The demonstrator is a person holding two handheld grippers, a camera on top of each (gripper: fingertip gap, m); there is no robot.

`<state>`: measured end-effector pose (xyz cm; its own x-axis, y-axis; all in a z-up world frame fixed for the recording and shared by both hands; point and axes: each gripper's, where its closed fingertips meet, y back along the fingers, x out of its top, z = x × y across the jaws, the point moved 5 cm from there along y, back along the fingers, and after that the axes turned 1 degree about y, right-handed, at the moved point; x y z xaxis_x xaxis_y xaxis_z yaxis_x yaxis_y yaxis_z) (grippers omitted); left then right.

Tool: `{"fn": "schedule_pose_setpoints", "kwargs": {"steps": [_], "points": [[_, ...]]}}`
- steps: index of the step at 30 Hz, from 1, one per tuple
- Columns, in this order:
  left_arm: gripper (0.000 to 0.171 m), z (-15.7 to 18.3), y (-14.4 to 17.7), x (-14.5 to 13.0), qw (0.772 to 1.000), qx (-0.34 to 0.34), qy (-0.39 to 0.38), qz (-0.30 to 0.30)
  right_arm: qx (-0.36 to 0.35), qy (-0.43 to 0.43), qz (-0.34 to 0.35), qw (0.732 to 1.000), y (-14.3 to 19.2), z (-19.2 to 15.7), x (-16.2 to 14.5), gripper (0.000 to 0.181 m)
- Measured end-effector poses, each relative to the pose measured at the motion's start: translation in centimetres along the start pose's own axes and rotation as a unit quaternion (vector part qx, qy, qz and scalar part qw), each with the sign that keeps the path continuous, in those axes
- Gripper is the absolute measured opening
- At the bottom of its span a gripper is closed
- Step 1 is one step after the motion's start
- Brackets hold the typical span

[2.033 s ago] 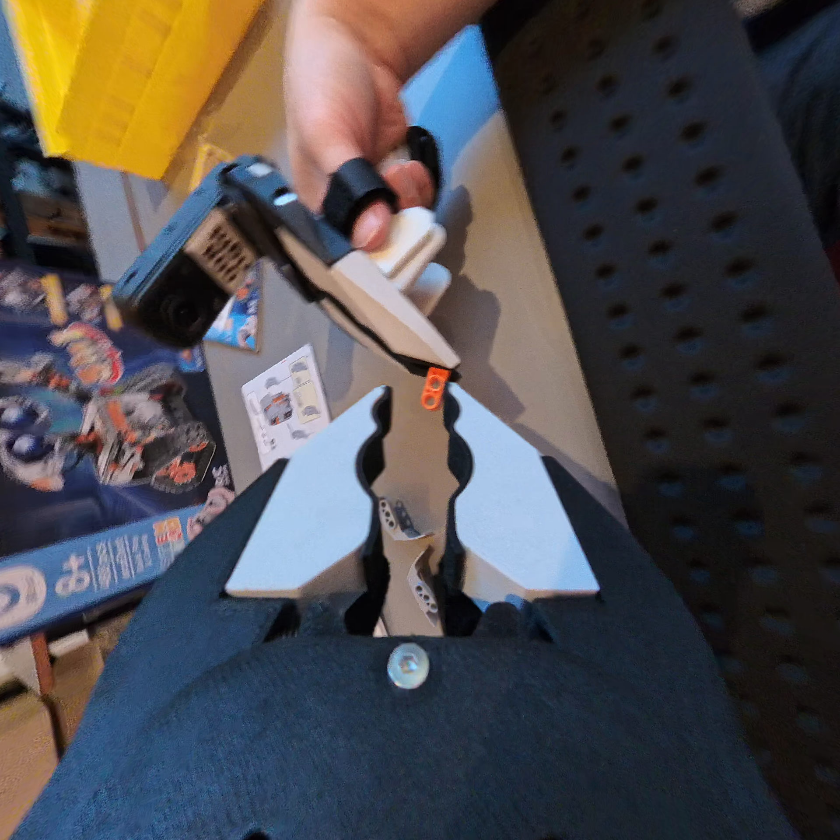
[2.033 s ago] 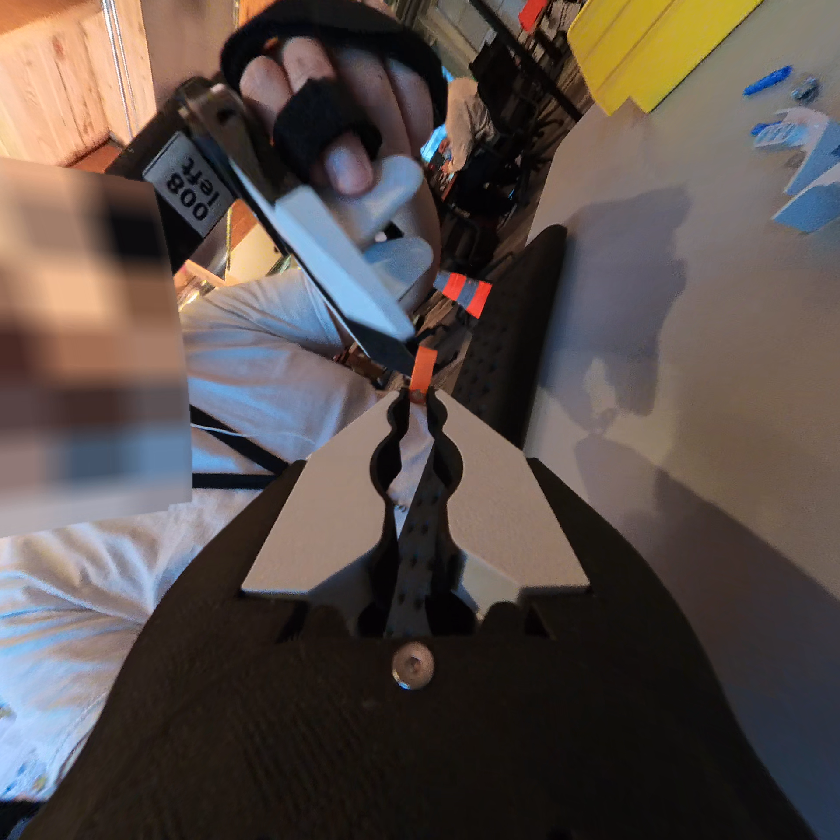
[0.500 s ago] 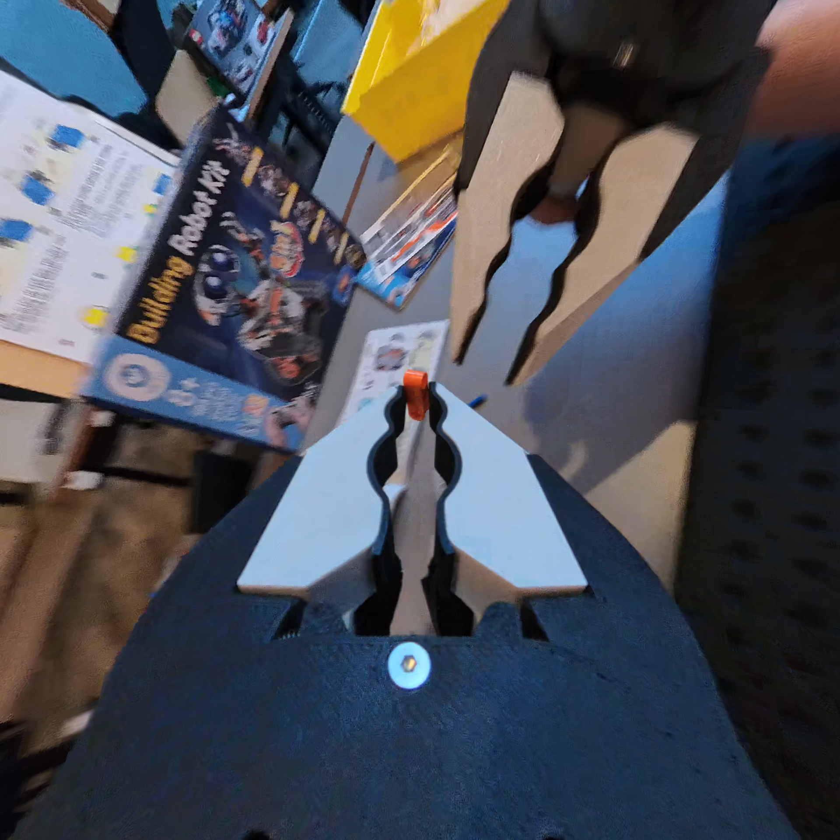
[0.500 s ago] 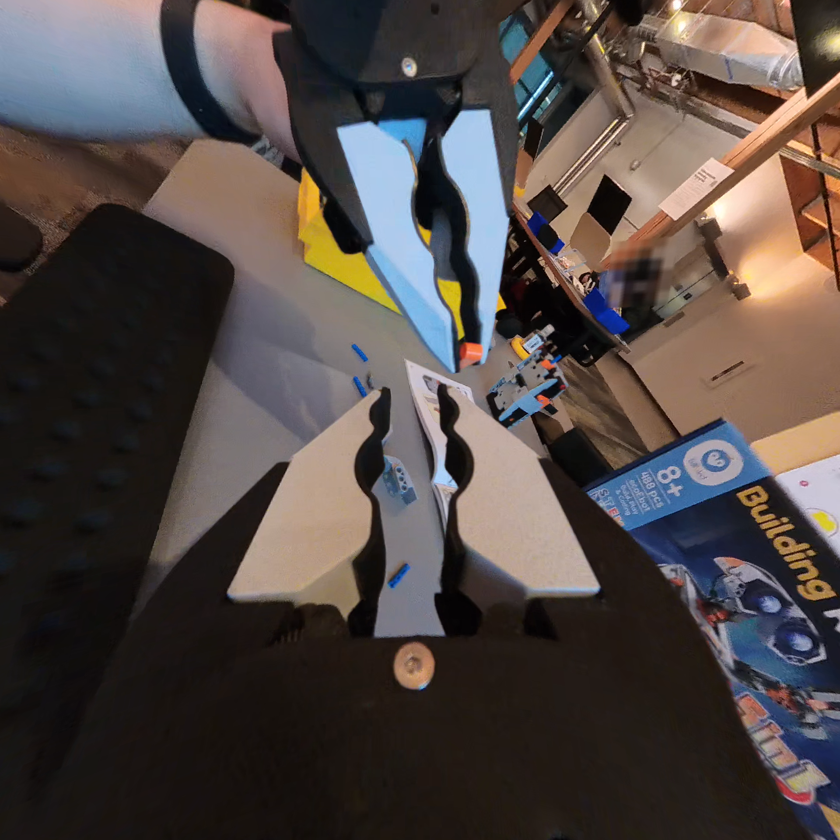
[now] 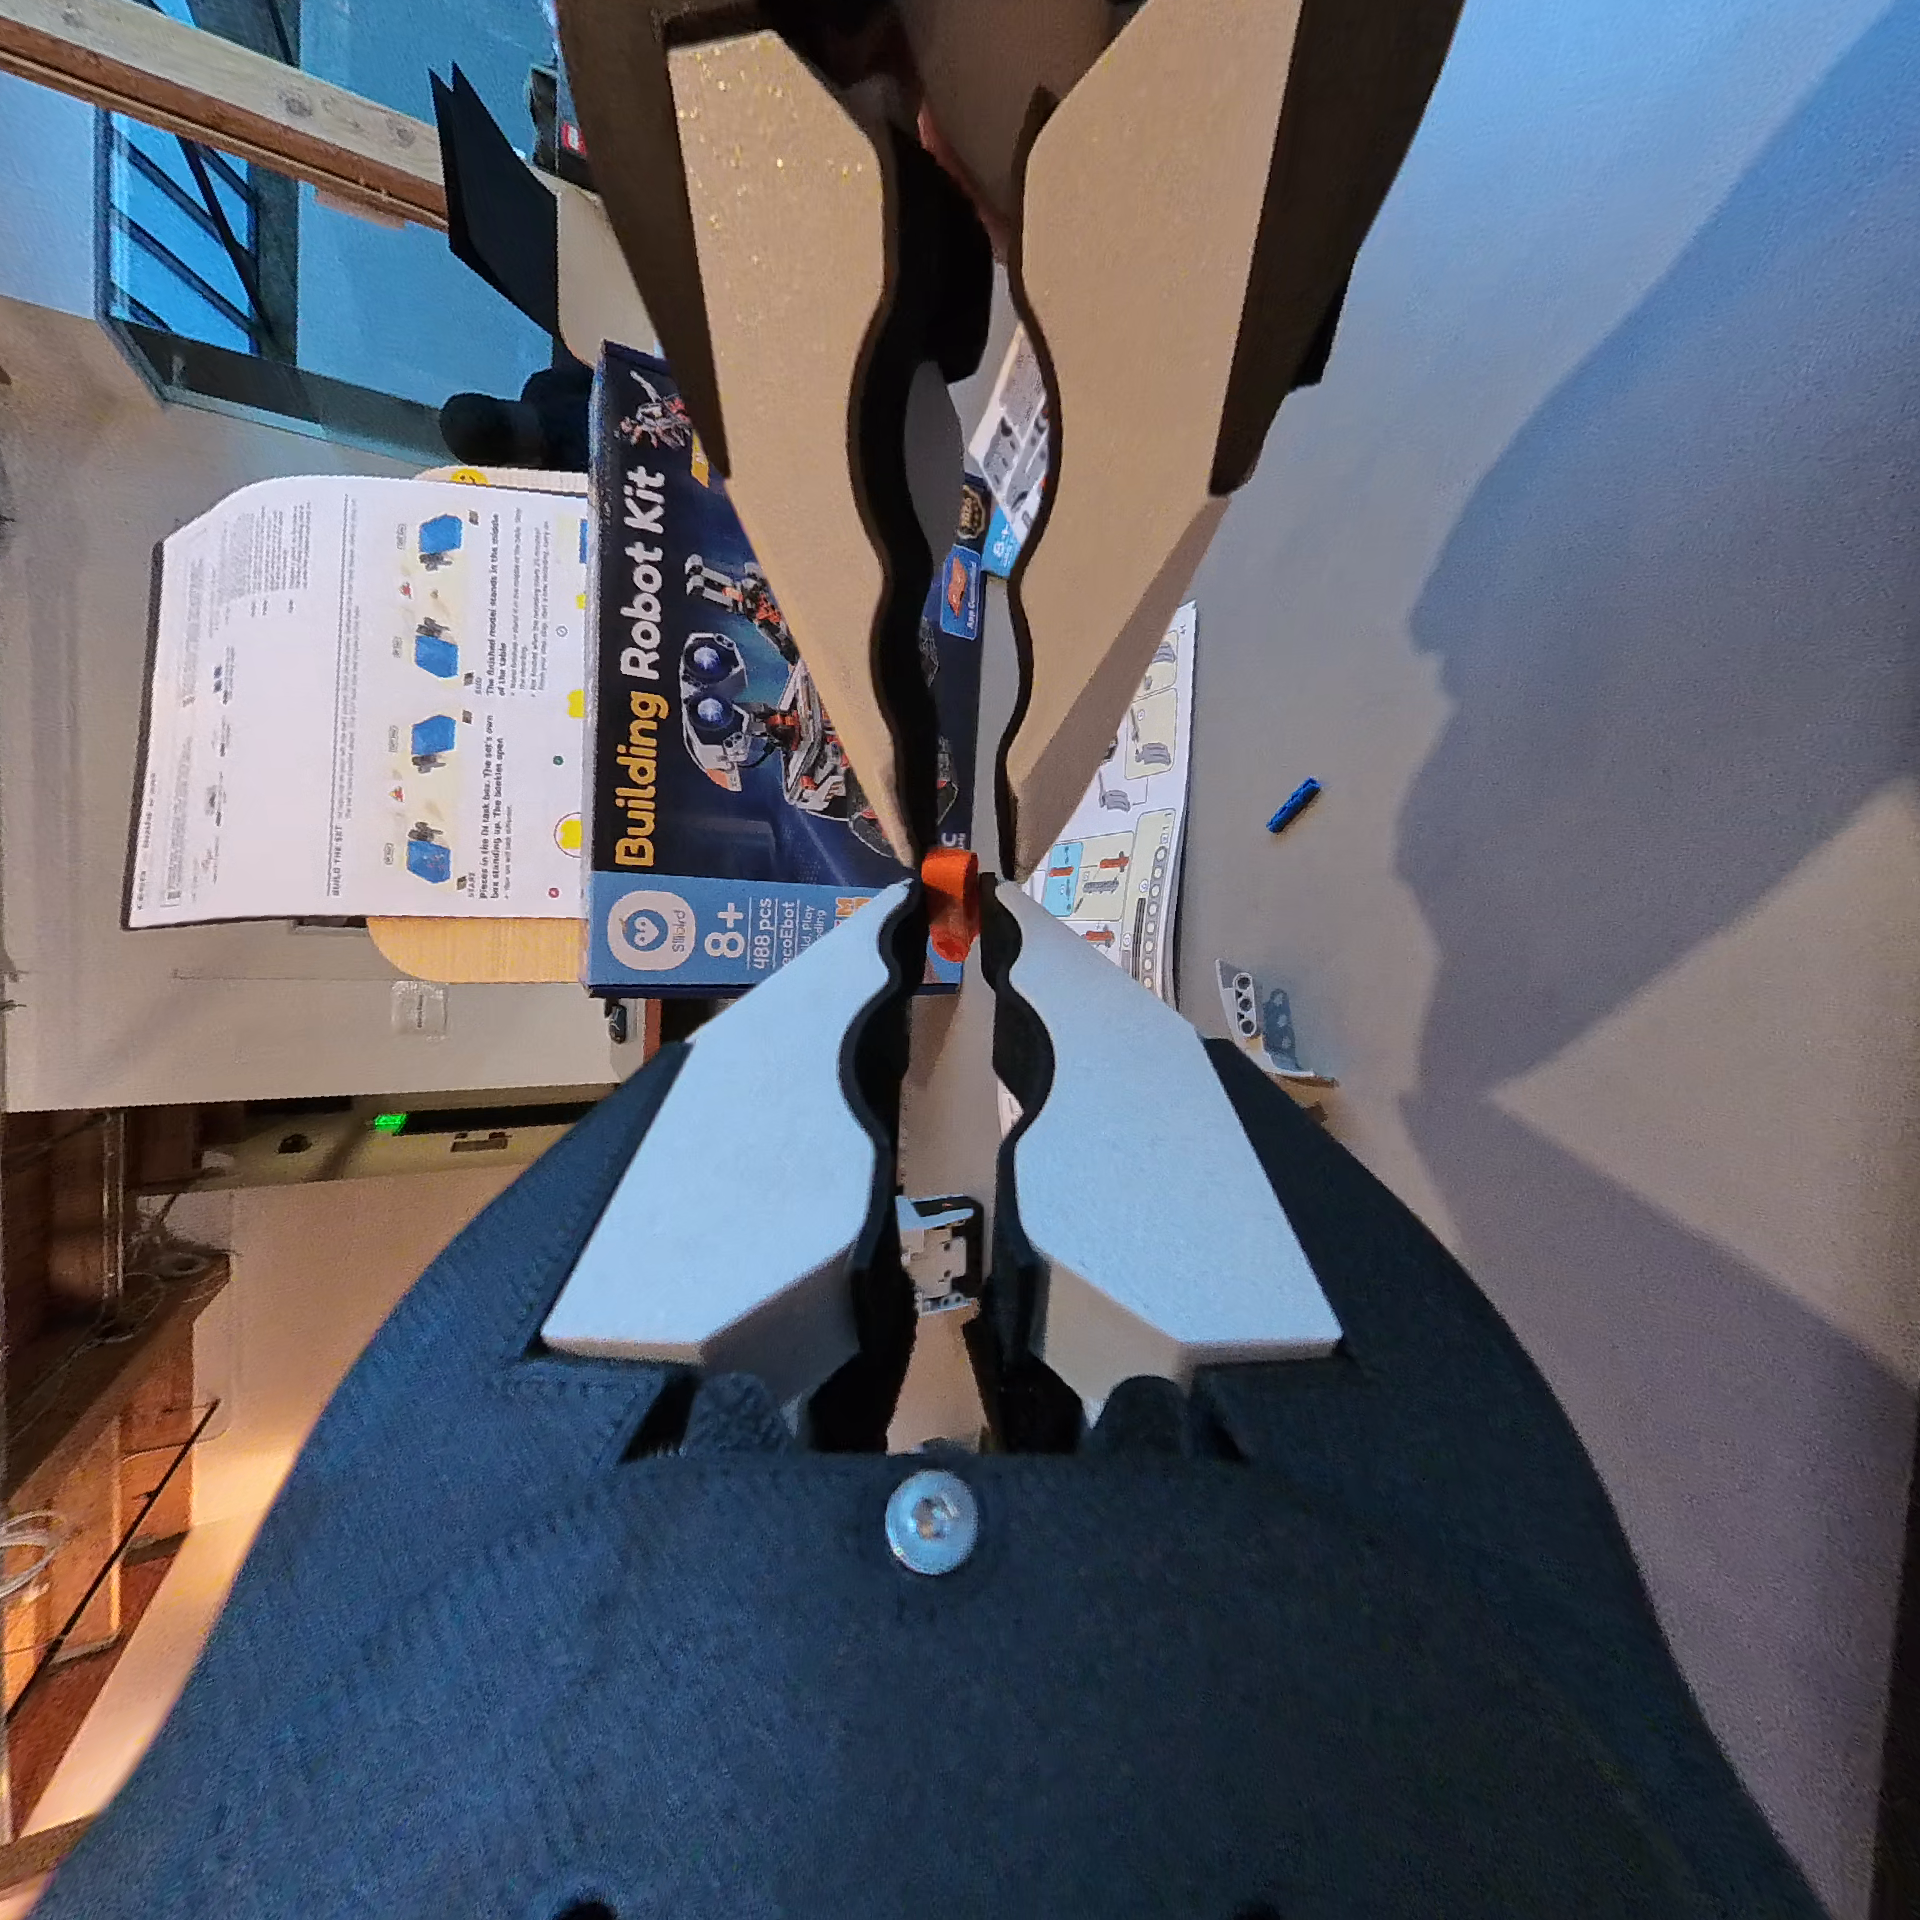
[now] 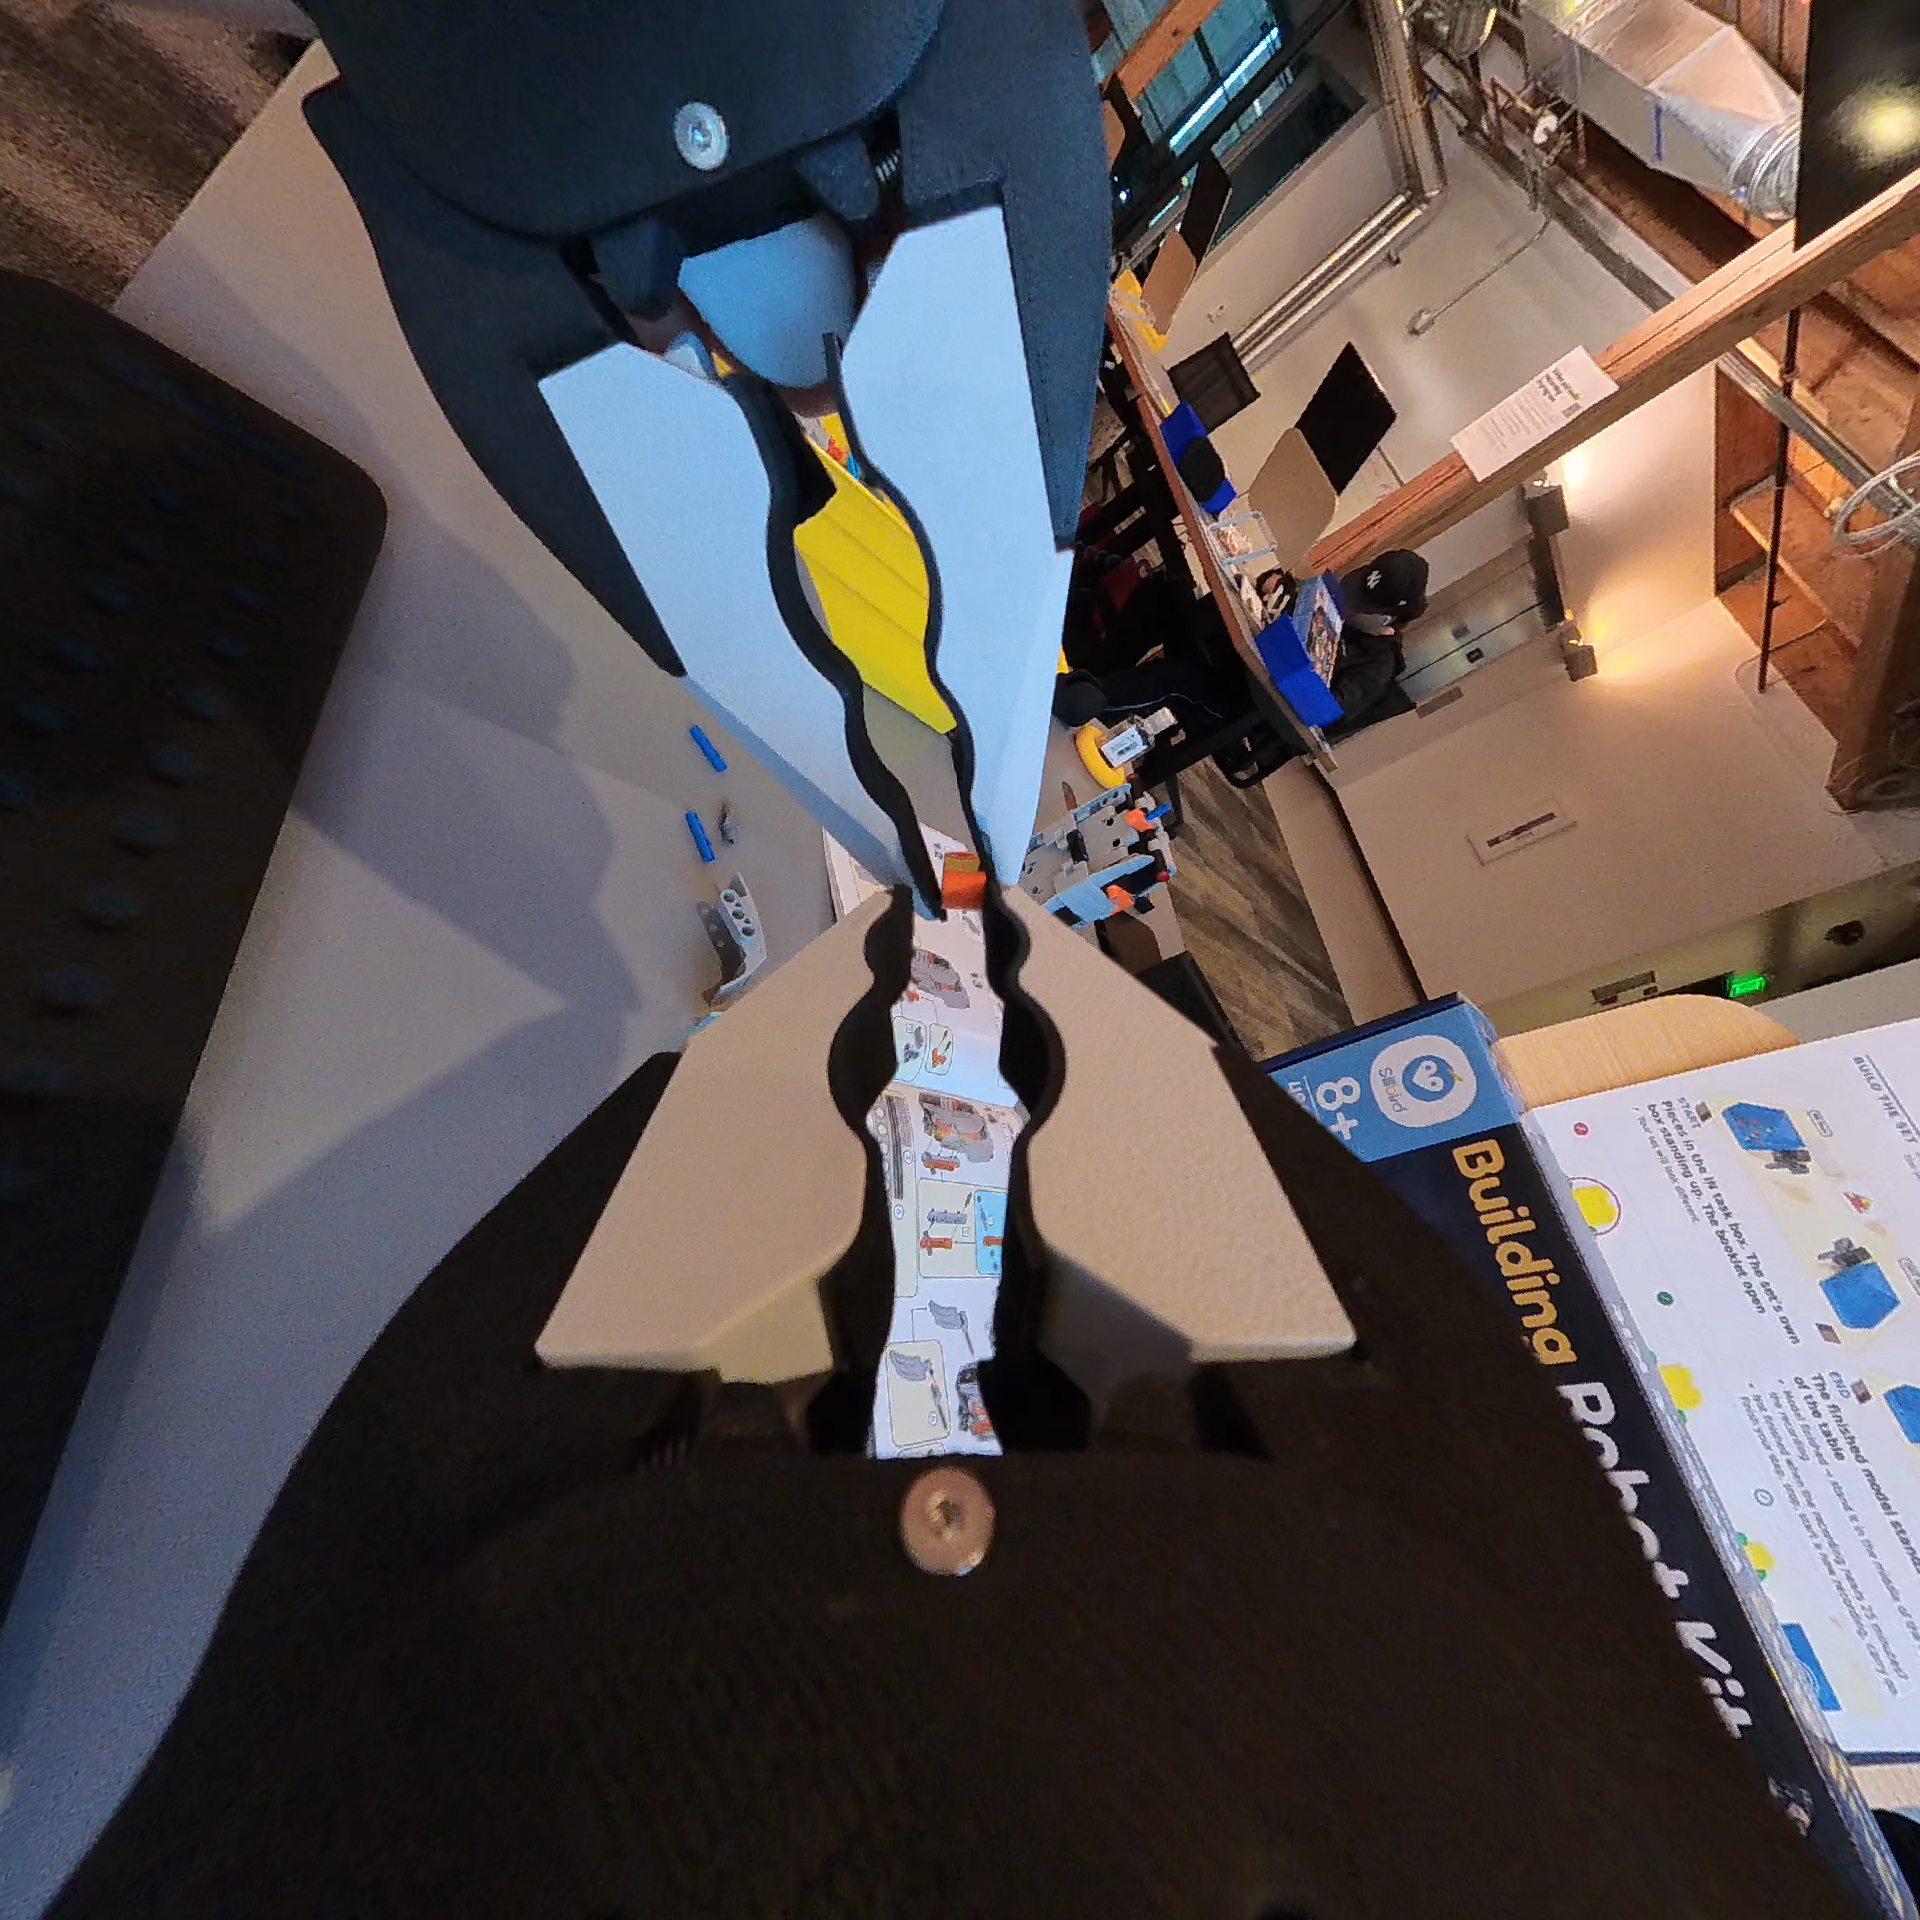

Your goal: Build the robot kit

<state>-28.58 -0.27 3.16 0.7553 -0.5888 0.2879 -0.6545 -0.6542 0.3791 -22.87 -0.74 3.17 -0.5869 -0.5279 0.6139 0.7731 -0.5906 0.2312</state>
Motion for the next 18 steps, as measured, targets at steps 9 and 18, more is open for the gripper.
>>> {"fn": "schedule_pose_setpoints", "kwargs": {"steps": [9, 18], "points": [[0.007, 0.0, 0.3, 1.0, 1.000, -0.027, -0.006, 0.011, 0.026, -0.017, 0.011, 0.999, 1.1, 0.1, 0.2, 0.007], [0.028, -2.6, 2.9, -0.6, 0.830, -0.254, 0.446, 0.218, -0.003, 0.015, 0.098, 0.995, 4.5, 0.7, 2.0, 0.006]]}}
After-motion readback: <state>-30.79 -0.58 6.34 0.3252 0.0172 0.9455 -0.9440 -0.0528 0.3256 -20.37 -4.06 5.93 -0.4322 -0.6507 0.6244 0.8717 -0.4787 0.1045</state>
